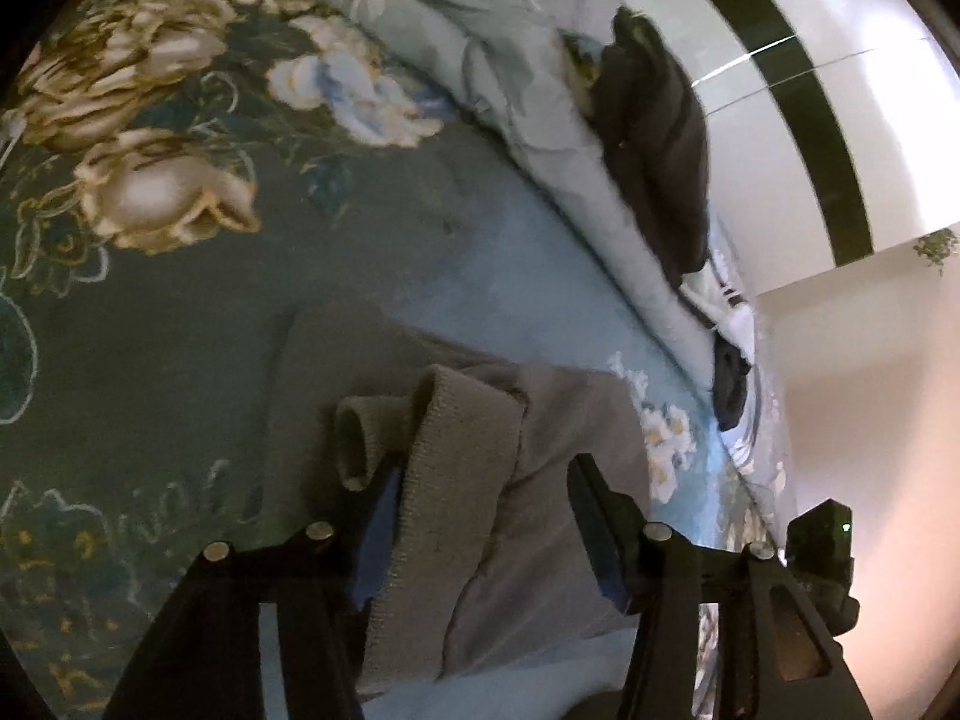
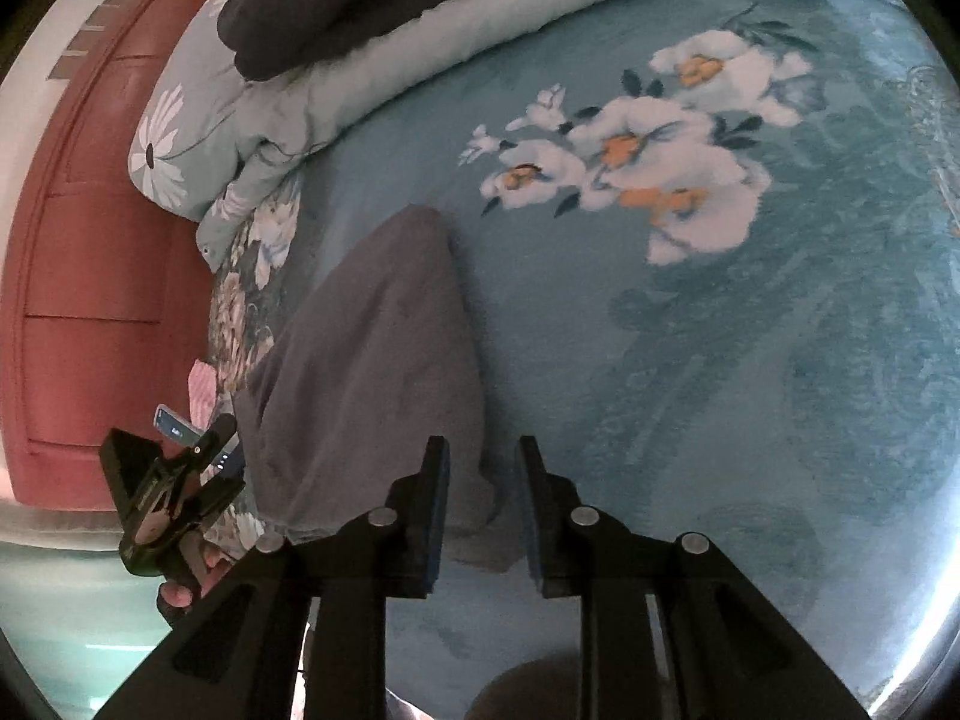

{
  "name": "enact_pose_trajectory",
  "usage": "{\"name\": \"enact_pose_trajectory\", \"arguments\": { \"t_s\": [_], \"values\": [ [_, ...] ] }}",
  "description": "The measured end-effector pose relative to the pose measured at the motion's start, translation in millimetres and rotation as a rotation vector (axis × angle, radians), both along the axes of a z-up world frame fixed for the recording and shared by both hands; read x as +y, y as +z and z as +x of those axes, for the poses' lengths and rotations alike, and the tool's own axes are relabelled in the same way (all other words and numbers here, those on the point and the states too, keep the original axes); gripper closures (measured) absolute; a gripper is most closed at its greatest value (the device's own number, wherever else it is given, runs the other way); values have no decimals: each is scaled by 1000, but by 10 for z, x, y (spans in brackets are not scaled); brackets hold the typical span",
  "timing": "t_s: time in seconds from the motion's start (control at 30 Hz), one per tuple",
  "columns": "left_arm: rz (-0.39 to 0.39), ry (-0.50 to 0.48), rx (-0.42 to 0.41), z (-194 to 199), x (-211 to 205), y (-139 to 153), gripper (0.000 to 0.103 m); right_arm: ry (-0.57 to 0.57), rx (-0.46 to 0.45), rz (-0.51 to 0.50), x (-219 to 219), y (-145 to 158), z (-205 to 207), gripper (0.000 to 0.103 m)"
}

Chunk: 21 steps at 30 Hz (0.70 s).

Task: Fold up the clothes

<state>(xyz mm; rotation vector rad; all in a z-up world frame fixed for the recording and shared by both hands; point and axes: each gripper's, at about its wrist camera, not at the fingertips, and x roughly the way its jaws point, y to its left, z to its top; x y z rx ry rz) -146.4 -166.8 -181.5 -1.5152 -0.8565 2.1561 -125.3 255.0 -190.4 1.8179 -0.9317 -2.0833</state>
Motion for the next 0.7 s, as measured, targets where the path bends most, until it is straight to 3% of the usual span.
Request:
{"name": "enact_pose_trajectory", "arguments": {
  "t_s": [0.03,0.07,0.17,0.27,0.37,0.5,0.57,0.7],
  "values": [
    [5,1,-1,8,-2,-11,78,-5,-1,-5,2,-7,0,80],
    [10,3,-1,16,-5,-22,91,-13,-1,-8,-2,-18,-3,80],
    [-3,42,18,72,-70,-20,97,-29,-5,-21,-23,-42,-12,80],
    [16,90,32,150,-210,-1,97,-22,4,-37,-75,-27,-27,80],
    [47,76,20,180,-253,-42,97,-6,4,-41,-153,-28,-64,80],
    [24,44,16,145,-159,-68,94,2,-1,-49,-233,-44,-85,80],
    [3,23,-1,113,-112,-101,80,7,-1,-51,-259,-44,-87,80],
    [-21,-14,-5,132,-35,-152,69,8,-4,-46,-275,-48,-115,80]
  ]
}}
